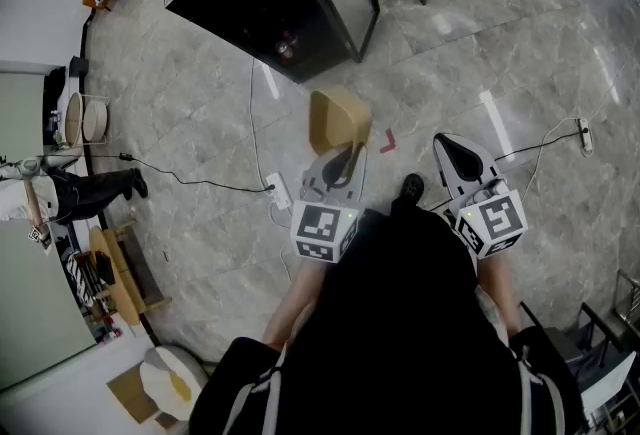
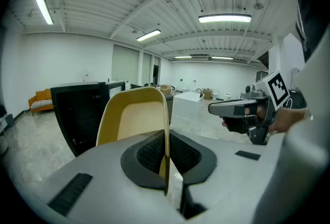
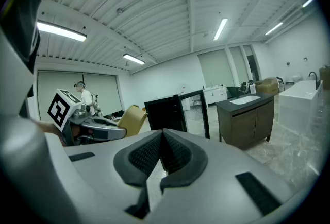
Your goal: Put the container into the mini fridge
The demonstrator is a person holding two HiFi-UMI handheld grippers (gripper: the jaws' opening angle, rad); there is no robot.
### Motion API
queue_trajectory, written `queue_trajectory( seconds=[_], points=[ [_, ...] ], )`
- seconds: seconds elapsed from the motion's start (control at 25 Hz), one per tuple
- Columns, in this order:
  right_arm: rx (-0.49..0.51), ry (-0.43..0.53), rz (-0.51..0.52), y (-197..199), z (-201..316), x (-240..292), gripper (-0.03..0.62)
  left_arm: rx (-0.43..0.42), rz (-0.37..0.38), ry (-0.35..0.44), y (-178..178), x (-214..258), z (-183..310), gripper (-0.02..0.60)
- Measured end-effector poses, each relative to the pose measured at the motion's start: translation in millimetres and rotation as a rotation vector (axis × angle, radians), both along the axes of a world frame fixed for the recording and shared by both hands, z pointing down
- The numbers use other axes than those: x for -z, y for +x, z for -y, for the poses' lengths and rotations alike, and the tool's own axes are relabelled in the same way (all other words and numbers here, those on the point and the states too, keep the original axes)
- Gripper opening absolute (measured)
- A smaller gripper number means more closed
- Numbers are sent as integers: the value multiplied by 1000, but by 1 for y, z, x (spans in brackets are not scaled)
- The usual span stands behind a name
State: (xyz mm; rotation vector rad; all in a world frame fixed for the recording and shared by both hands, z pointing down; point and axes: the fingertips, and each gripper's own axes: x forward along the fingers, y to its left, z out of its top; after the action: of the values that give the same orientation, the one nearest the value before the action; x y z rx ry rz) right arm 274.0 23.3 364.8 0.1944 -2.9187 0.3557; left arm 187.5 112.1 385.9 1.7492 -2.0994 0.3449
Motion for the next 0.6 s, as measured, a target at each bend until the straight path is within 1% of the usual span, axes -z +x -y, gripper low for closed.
queue_trajectory(
  seconds=[0.08,0.16,0.28,0.6],
  points=[
    [18,22,-2,1,1,-1,17,-14,39,-5,3,0,6,40],
    [30,34,-6,2,2,-1,17,-34,57,-6,7,1,10,40],
    [34,31,-2,3,5,-1,17,-47,24,7,11,3,15,40],
    [39,14,7,-6,9,-3,18,-26,24,-12,5,0,10,40]
  ],
)
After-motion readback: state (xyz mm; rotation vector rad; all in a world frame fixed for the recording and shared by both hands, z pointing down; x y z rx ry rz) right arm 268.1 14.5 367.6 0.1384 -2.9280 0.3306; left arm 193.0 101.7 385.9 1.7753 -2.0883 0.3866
